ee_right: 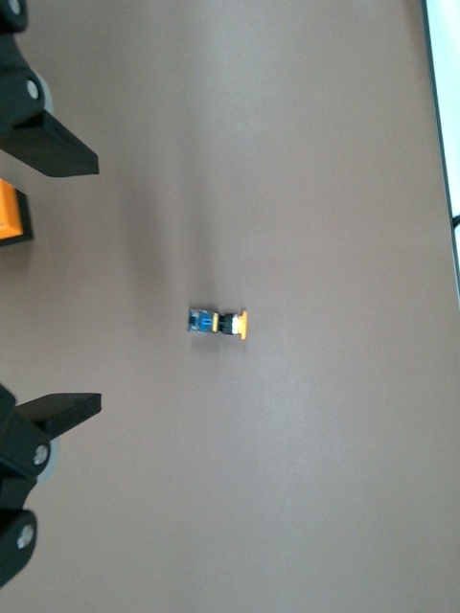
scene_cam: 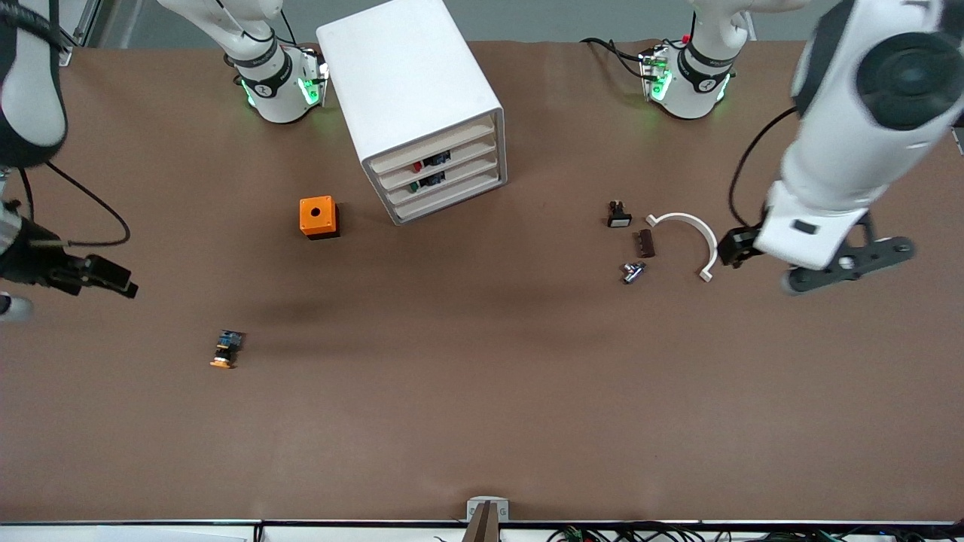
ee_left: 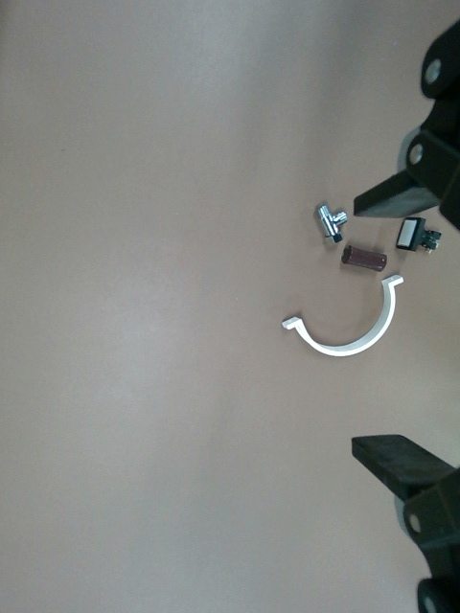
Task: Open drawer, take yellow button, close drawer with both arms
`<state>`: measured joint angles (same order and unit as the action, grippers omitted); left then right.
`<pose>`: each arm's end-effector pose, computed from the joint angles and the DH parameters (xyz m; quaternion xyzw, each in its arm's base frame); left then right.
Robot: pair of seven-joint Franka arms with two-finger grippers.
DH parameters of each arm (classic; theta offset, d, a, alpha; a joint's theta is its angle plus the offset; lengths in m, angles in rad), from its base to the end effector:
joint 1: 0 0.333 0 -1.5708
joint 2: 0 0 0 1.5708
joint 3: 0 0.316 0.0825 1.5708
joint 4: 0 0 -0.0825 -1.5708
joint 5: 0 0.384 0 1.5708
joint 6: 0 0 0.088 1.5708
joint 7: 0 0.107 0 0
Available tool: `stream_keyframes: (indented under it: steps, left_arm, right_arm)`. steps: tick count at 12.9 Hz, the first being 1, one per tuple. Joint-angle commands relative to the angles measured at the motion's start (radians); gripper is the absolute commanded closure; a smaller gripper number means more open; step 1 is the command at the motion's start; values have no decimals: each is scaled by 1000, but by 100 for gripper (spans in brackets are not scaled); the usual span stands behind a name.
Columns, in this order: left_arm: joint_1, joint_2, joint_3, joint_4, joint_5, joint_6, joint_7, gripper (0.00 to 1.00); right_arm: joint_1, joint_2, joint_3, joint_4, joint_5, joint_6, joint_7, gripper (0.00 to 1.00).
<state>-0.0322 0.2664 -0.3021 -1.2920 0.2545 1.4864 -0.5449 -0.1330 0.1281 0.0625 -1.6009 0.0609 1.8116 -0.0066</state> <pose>0.6061 -0.1513 0.5981 -0.9890 -0.1153 -0.0095 0.0923 0.6096 -0.0401 0.5578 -0.9978 0.0383 -0.0426 0.0322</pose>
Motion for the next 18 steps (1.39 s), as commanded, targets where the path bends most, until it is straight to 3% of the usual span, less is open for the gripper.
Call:
stream_keyframes:
  steps: [1,4,9,11,14,18]
  left_arm:
    - [-4,-111,97,-84,-84,-1,151,0]
    - [-9,-232,195,-203,-208,11,279,0]
    - [17,-372,196,-346,-265,15,327,0]
    - [15,-424,196,-406,-267,26,342,0]
    - [35,-457,196,-444,-267,26,406,0]
    - [95,-454,192,-426,-265,22,470,0]
  right_arm:
    - [33,-108,-19,-37,14,-82,-9,0]
    - [45,-151,-24,-37,14,-156,-7,0]
    - [98,-151,-113,-37,13,-182,-9,0]
    - [96,-148,-115,-37,13,-178,-9,0]
    - [99,-151,-110,-39,1,-181,-10,0]
    - [101,-202,-105,-100,-32,-179,-13,0]
